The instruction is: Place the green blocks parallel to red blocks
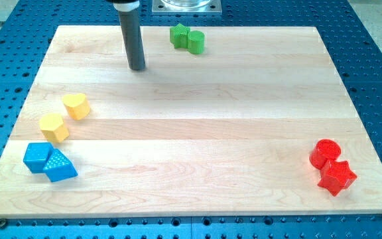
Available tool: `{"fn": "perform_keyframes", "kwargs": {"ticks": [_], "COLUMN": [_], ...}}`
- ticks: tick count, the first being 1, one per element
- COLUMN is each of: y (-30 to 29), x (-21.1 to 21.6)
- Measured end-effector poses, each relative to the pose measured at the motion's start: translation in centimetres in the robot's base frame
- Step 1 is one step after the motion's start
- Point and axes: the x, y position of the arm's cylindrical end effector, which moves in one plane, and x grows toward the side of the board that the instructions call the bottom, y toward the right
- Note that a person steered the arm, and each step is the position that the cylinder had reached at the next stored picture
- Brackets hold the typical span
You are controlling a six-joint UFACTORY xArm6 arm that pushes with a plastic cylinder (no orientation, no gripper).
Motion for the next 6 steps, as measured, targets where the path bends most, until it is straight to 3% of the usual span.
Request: {"fn": "perform_keyframes", "kwargs": {"ticks": [2, 3, 5, 6], "y": [1.5, 6.7, 15.1, 14.4], "x": [-8.4, -8.9, -5.7, 0.5]}}
